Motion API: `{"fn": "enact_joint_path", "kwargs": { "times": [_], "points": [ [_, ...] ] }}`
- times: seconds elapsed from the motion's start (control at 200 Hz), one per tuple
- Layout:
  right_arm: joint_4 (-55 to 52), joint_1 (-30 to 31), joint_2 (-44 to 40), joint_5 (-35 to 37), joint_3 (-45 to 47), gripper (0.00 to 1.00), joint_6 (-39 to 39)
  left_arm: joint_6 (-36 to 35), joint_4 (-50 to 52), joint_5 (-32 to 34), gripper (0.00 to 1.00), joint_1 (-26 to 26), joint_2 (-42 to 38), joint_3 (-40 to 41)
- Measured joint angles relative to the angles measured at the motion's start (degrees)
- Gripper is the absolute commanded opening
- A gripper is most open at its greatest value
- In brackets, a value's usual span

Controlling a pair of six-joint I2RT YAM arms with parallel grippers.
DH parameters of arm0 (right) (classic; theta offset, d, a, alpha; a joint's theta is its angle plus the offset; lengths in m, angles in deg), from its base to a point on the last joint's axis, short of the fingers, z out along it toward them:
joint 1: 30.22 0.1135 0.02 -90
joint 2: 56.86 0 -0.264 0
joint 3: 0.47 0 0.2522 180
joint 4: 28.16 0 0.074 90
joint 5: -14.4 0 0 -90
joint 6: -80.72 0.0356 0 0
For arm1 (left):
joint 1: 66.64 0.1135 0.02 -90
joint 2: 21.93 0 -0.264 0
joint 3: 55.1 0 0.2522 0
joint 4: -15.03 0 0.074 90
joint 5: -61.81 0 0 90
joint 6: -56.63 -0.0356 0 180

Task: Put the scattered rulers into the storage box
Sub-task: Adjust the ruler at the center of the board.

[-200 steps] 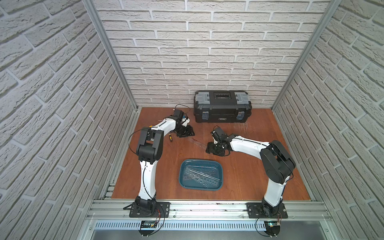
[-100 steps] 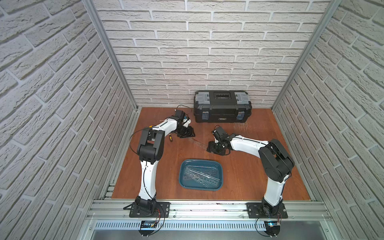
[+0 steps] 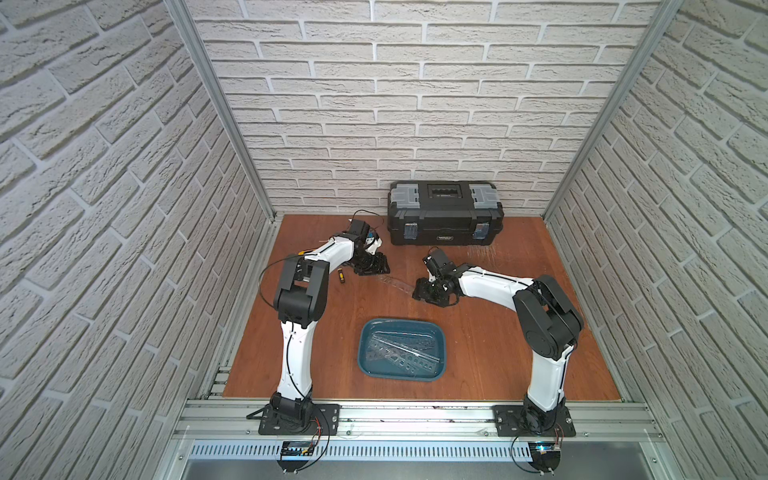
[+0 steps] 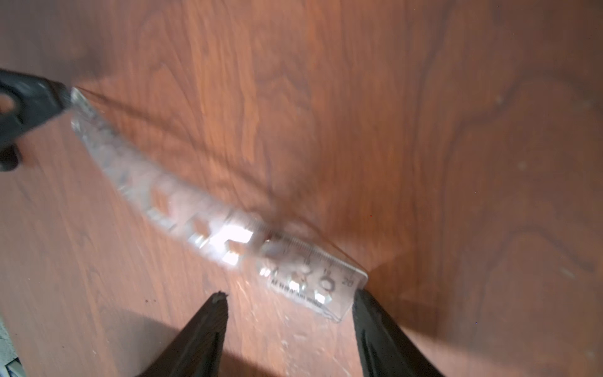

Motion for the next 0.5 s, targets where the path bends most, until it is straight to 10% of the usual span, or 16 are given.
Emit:
{"fn": "enact_joint_path", "kwargs": {
  "times": [0.5],
  "points": [
    [0.48, -0.2, 3.02, -1.49, -3.69, 0.65, -2.49, 1.09, -3.28, -0.46, 0.59, -0.96, -1.05, 2.56]
  ]
}}
